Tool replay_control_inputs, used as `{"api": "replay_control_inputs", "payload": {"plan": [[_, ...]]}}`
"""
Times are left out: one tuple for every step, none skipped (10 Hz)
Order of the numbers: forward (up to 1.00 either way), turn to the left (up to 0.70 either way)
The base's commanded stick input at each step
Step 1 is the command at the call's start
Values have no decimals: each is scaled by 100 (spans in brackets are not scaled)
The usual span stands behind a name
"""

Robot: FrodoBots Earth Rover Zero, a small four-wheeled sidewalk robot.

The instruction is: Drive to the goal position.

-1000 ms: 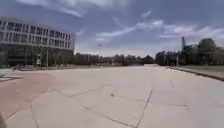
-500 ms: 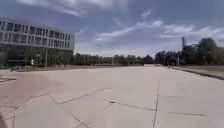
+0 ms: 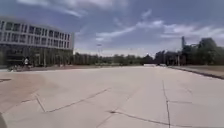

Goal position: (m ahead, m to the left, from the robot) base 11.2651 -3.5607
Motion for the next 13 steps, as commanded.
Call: {"api": "replay_control_inputs", "payload": {"plan": [[70,0],[70,0],[70,0],[70,0],[70,0],[70,0],[70,-2],[70,-6],[70,-10],[70,-12],[70,-13],[70,-14],[70,-14]]}}
